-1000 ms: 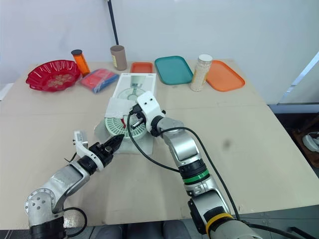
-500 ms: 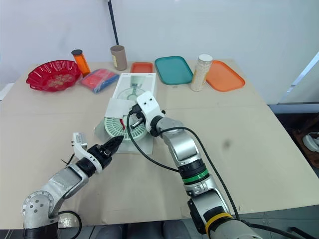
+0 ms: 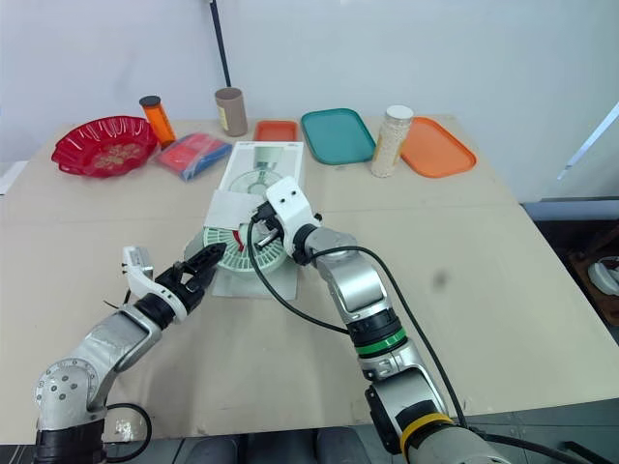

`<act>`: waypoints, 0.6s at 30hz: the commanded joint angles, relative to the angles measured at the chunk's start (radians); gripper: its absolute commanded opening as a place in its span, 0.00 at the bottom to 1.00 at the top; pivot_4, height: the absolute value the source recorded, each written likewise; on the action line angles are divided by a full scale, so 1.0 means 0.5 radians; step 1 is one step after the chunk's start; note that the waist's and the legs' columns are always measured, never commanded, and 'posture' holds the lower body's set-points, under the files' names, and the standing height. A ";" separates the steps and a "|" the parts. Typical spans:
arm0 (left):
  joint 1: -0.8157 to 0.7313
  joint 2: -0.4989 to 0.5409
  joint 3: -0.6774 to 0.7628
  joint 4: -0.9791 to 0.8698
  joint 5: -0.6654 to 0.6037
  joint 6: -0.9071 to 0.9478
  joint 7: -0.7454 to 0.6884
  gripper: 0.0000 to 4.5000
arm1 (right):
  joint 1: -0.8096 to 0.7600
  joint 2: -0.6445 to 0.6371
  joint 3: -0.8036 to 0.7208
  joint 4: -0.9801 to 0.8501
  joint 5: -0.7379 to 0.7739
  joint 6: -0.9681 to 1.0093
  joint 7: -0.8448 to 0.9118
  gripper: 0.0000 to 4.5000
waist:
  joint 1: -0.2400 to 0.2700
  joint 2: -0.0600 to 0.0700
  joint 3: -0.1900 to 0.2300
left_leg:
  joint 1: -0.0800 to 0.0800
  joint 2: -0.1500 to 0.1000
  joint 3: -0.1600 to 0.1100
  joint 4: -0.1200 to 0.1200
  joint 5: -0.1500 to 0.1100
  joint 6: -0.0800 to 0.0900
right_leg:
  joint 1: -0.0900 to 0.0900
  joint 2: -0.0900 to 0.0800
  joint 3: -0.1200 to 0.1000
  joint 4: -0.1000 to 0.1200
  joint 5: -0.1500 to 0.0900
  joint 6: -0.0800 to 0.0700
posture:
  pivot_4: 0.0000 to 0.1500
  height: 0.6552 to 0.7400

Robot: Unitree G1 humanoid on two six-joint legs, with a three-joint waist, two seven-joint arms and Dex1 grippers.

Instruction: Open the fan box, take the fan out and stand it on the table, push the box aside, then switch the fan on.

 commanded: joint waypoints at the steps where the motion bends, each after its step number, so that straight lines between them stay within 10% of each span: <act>1: -0.058 -0.002 0.021 0.066 0.032 -0.034 -0.063 1.00 | 0.015 0.000 0.047 0.072 -0.021 0.039 0.013 0.00 | 0.000 0.000 0.000 | 0.000 0.000 0.000 0.000 0.000 0.000 | 0.000 0.000 0.000 0.000 0.000 0.000 | 1.00 1.00; 18: -0.305 -0.112 0.041 0.427 0.289 -0.048 -0.305 1.00 | 0.016 -0.010 0.059 0.070 -0.034 0.045 0.036 0.00 | 0.001 0.000 0.000 | 0.000 0.000 0.000 -0.002 0.002 -0.004 | 0.000 0.000 0.000 0.000 0.000 0.000 | 1.00 1.00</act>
